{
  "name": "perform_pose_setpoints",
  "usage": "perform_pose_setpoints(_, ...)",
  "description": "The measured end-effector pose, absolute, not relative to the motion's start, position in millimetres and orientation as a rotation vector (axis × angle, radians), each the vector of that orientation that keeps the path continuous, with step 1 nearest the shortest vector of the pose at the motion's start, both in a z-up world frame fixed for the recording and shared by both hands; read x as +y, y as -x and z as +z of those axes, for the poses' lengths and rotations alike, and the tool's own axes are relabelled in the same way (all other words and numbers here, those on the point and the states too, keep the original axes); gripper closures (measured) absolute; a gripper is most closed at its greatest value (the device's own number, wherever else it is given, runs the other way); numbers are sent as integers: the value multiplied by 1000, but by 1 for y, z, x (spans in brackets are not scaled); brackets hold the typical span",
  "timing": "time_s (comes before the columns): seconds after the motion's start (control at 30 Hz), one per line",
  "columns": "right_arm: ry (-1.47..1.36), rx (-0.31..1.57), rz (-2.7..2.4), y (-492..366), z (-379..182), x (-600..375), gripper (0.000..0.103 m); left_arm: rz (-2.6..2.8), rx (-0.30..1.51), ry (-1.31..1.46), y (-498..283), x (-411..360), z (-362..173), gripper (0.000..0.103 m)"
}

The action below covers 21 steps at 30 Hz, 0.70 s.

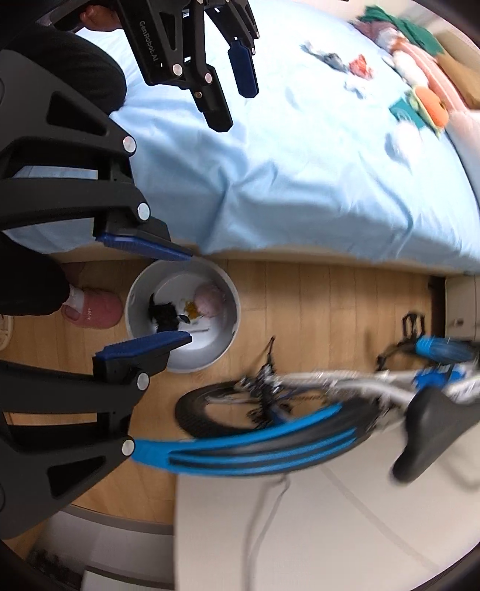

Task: Collect trash
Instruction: 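Move both open tools back over the bed toward the tissues, then grasp the white tissue with left tool while right tool grasps the grey cloth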

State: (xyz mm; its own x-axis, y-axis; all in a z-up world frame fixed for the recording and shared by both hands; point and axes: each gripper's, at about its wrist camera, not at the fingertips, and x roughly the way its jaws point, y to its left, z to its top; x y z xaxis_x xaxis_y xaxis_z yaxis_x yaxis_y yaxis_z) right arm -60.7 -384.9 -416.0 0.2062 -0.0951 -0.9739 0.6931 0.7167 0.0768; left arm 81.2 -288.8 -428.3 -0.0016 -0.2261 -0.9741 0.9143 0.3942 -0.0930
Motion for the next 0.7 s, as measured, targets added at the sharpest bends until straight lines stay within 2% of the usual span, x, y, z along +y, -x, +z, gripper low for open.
perform_pose_setpoints(0.37,-363,1208,-308,-120,-390,-335,65,-737,1239,-531,-220,-212,-406,41)
perform_pose_setpoints(0.7,-224,1148,-125,-280,-379,-282,65,-508,1156,-390,-359,-139,-386,40)
